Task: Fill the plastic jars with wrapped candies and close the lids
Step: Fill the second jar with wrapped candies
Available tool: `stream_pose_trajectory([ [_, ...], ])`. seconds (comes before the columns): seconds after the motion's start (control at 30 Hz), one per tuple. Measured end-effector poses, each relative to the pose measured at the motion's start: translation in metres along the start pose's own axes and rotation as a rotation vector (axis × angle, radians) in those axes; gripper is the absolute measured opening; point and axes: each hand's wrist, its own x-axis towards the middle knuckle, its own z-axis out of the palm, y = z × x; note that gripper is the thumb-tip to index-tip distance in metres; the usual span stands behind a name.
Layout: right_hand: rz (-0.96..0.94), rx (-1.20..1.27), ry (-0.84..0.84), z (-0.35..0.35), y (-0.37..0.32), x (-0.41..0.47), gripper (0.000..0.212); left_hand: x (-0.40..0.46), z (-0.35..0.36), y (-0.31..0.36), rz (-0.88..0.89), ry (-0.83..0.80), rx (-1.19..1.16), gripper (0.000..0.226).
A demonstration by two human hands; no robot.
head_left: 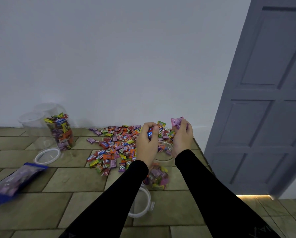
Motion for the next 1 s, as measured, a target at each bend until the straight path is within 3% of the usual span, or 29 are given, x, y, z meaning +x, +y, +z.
stream_pose_trajectory([
  [0.2,-0.001,-0.031,-0.042,0.002,0.001,-0.001,0.018,-0.002,0.000,0.000,0.030,0.005,-0.019,0.009],
  [0.53,0.022,-0.008,-0.005,-0.002,0.004,0.004,0.021,-0.006,0.000,-0.002,0.013,-0.019,-0.086,0.029],
  [0.9,0.027,-0.013,-0.025,-0.001,0.004,0.003,0.020,-0.008,0.000,-0.002,-0.028,0.056,-0.111,0.038],
  [1.0,0.012,-0.024,-0.028,-0.002,0.004,0.003,0.019,-0.007,0.002,-0.007,-0.012,0.054,-0.108,0.031],
])
